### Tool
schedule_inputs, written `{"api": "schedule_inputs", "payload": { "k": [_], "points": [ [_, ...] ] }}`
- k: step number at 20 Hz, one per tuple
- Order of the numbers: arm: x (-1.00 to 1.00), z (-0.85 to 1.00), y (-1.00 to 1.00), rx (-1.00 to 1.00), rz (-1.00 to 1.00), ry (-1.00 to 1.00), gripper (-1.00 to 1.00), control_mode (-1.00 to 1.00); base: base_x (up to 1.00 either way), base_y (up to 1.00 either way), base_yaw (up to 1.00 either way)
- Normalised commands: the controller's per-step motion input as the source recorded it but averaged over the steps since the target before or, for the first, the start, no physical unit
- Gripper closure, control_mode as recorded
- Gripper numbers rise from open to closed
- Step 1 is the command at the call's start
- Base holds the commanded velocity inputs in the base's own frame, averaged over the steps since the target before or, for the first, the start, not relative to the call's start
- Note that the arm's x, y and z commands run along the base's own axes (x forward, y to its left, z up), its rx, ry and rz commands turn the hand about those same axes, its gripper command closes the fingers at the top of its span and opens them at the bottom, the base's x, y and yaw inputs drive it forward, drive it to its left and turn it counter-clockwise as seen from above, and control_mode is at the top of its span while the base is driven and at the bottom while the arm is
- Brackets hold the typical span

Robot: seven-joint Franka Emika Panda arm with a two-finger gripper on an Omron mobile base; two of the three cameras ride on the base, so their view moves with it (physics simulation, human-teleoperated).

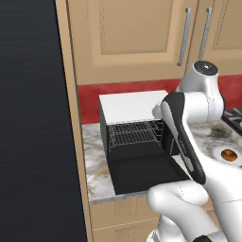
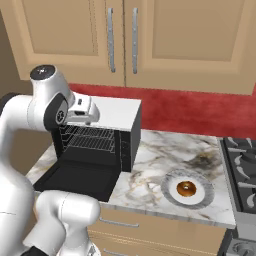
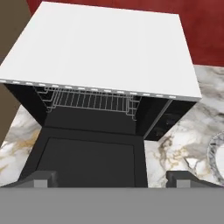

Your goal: Pick up the bagel from the plate, place it on the toaster oven rack, close the door, and set the timer.

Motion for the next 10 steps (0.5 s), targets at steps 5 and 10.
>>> {"api": "schedule_inputs", "payload": {
  "k": [5,10],
  "points": [
    [-0.16,-0.17,0.0,-0.07,0.03,-0.06,-1.0,-1.0,0.0,0.0,0.0],
    [0.0,-0.22,0.0,-0.04,0.04,0.0,-1.0,-1.0,0.0,0.0,0.0]
  ]
}}
